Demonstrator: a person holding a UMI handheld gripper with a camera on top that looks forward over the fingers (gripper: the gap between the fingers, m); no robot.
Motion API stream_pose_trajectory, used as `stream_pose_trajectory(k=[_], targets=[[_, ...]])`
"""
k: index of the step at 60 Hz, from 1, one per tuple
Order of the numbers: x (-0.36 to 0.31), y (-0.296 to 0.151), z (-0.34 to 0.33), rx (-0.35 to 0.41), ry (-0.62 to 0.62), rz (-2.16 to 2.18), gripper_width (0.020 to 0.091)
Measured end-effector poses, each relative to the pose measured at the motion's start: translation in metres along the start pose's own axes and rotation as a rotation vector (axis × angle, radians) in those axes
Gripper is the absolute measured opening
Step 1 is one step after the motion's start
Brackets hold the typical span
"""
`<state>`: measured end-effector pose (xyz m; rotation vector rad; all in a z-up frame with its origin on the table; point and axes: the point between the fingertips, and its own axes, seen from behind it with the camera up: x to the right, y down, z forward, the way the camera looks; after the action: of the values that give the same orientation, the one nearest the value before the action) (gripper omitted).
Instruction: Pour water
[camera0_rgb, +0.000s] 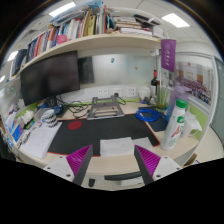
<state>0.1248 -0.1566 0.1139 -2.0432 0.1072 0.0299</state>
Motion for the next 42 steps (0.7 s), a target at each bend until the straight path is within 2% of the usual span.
stream_pose_trajectory(k=[4,16,28,42], targets=[[0.087,0.018,-0.002,-0.011,0.043,0.004,0.0856],[0.196,0.022,0.005,-0.004,0.143,0.014,0.0854],[0.248,-0.011,0.038,0.07,0.172,-0.006,0.0853],[0.262,-0.034,0.077,0.141,0.155,-0.054,0.0841]])
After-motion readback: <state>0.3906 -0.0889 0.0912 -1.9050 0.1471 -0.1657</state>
